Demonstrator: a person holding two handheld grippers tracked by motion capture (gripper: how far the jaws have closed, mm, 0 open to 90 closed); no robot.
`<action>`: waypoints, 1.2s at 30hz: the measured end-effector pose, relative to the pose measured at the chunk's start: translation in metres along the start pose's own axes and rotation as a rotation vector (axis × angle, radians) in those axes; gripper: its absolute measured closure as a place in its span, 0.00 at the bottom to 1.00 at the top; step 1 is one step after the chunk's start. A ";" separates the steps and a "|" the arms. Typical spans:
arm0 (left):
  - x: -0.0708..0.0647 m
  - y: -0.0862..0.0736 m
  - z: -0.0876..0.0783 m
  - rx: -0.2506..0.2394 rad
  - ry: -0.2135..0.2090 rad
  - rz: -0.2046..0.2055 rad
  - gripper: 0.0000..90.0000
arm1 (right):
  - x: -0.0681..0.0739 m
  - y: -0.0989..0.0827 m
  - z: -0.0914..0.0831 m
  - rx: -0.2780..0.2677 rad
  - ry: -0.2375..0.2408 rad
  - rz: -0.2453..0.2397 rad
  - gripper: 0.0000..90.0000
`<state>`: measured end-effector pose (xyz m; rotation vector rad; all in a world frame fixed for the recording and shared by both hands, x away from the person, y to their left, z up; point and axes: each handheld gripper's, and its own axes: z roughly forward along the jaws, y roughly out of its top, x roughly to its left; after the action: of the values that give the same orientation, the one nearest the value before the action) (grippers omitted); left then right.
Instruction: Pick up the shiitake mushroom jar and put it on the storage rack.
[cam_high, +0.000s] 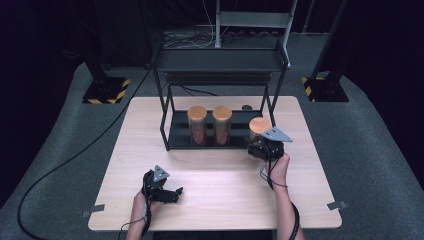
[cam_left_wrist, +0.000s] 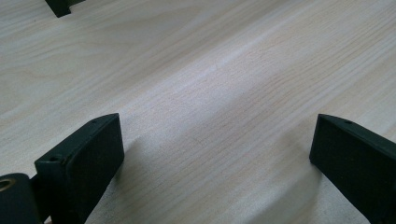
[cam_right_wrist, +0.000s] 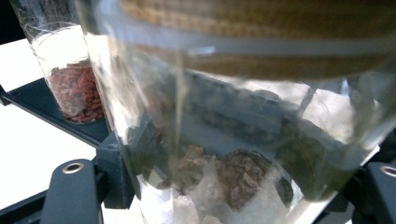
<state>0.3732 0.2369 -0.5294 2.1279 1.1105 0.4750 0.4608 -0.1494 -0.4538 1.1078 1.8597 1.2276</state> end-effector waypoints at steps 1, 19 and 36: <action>0.000 0.000 0.000 0.000 0.000 0.000 0.02 | 0.000 0.000 0.000 -0.003 0.001 0.001 0.27; 0.000 0.000 0.000 0.000 -0.001 0.000 0.02 | -0.002 0.005 0.012 0.007 0.001 0.009 0.27; 0.000 0.000 0.000 -0.001 -0.001 0.000 0.02 | -0.002 0.009 0.020 0.012 -0.005 0.007 0.27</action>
<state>0.3732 0.2370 -0.5295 2.1273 1.1101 0.4746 0.4816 -0.1419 -0.4522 1.1237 1.8630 1.2187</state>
